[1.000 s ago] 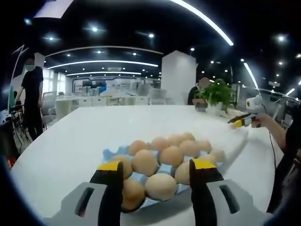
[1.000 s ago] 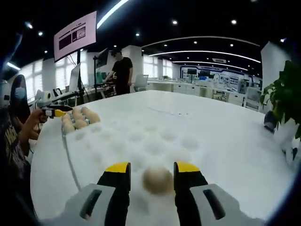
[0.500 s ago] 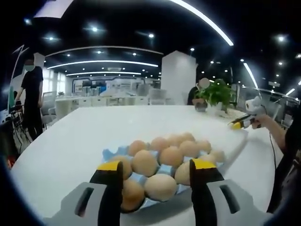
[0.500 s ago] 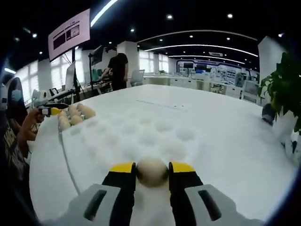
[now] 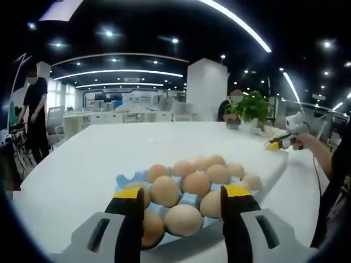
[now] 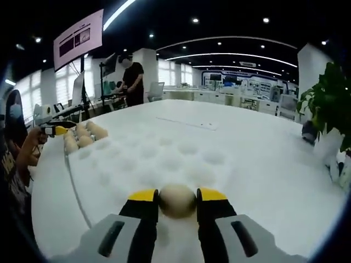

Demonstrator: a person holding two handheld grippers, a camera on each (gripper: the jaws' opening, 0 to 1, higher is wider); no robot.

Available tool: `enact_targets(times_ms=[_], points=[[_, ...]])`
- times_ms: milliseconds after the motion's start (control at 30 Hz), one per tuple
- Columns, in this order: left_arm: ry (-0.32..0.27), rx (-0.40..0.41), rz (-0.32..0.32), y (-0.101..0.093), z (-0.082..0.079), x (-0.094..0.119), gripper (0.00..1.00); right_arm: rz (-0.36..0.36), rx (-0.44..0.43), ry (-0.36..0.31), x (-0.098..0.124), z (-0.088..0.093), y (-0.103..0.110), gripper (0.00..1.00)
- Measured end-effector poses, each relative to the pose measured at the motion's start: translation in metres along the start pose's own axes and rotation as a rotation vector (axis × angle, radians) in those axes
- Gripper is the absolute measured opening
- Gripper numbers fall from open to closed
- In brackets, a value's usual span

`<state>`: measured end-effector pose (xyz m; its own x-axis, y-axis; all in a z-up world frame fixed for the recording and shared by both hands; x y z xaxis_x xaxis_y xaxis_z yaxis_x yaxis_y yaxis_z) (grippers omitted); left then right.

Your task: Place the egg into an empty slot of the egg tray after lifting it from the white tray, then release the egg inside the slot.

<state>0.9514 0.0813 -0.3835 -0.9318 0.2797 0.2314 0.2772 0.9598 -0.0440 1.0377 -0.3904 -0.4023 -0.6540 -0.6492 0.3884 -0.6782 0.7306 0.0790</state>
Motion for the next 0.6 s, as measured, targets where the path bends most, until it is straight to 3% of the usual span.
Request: enact_targets(times_ms=[600], points=[[-0.011, 0.0, -0.006, 0.0, -0.003, 0.005, 0.57, -0.016, -0.063, -0.069, 0.006, -0.011, 0.002, 0.28]])
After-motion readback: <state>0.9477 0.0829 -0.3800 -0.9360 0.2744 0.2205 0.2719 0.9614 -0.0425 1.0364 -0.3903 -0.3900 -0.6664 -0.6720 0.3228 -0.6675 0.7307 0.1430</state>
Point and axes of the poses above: the point that each gripper's makers call its tool centre point, and the gripper's own axes: x roughly backward along the fingers, y roughly to its left, z roughly out of its underside, the point moved 7 cm from there along x, roughly backward along the fingers, and after that the axes turned 8 degrees about -z, right-handed, at the moved point
